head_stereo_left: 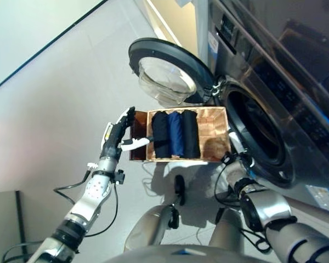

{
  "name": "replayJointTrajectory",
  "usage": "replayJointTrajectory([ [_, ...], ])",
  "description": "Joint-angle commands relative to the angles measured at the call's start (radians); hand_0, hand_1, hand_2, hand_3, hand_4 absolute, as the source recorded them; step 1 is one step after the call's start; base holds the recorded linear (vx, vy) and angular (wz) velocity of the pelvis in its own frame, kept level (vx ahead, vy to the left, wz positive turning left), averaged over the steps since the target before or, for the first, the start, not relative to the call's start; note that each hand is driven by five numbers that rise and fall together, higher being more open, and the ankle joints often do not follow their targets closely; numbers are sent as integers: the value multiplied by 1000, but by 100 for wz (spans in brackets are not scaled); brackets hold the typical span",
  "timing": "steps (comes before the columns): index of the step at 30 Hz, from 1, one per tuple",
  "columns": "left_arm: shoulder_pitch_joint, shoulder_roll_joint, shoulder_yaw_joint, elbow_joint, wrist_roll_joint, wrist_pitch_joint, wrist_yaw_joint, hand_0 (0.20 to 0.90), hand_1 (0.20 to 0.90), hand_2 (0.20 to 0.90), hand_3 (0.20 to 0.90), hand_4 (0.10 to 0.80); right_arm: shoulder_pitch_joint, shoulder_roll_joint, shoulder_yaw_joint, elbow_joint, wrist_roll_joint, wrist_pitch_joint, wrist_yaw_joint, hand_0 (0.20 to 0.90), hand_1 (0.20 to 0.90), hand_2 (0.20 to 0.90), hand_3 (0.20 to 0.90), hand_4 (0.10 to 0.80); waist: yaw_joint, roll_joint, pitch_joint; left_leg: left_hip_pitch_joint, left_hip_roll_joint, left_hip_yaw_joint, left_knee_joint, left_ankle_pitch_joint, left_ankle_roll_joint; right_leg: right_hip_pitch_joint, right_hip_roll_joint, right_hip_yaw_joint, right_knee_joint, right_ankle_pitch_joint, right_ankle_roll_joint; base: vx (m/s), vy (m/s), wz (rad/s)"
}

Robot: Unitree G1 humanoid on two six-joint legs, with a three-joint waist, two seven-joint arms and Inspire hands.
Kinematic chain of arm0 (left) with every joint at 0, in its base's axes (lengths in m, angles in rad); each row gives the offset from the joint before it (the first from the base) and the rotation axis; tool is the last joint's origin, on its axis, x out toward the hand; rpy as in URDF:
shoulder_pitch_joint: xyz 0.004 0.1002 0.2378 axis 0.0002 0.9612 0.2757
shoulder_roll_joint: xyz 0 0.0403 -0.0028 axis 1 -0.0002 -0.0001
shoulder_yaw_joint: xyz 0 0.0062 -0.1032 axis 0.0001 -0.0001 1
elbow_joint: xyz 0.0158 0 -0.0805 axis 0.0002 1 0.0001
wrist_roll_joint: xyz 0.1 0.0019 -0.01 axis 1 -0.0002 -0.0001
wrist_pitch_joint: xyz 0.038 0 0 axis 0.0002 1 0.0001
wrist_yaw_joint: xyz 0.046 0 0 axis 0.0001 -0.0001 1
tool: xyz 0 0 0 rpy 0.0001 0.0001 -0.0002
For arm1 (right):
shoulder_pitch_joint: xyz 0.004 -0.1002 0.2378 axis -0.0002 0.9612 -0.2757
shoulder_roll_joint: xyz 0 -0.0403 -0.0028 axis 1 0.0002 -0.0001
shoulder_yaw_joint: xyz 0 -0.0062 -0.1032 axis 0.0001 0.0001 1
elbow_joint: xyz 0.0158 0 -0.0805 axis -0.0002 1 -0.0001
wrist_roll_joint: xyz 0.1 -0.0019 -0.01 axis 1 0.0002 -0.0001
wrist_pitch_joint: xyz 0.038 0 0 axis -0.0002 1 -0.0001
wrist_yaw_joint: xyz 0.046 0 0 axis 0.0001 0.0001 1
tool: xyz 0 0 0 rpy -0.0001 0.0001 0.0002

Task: Pick up the clothes and place them into the washing machine

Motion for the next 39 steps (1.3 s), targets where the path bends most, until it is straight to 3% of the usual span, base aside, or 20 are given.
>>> replayJointTrajectory([
  [1, -30, 37, 119, -60, 3, -60, 27, 900, 900, 900, 900, 800, -84, -1, 150, -107, -287, 31, -20, 900, 900, 900, 900, 800, 18, -32, 32, -93, 69, -58, 85, -83, -115, 78, 7, -15, 18, -133, -25, -43, -47, 2],
  [9, -12, 36, 166, -60, 7, -48, 40, 900, 900, 900, 900, 800, -184, -1, 334, -141, -579, 94, -48, 900, 900, 900, 900, 800, 18, -118, 73, -112, 91, -78, 101, -75, -117, 76, 27, -41, 34, -139, -30, -30, -24, 3],
  [22, -72, 39, 218, -109, 65, -20, 62, 900, 900, 900, 900, 800, -298, 1, 301, 4, -570, 112, -89, 900, 900, 900, 900, 800, 86, -226, 137, -191, 105, -144, 146, -81, -125, 73, 35, -124, 68, -170, -39, 13, -33, 19],
  [24, -90, 32, 225, -116, 73, -22, 74, 900, 900, 900, 900, 800, -310, -2, 287, 21, -563, 115, -99, 900, 900, 900, 900, 800, 100, -242, 140, -194, 108, -156, 154, -114, -133, 82, 42, -125, 74, -201, -33, 127, -55, 19],
  [39, -153, -2, 222, -148, 100, -26, 125, 900, 900, 900, 900, 800, -367, -23, 261, 77, -518, 121, -128, 900, 900, 900, 900, 800, 164, -267, 204, -303, 83, -192, 220, -139, -131, 51, 43, -173, 97, -223, -38, 28, 0, 13],
])
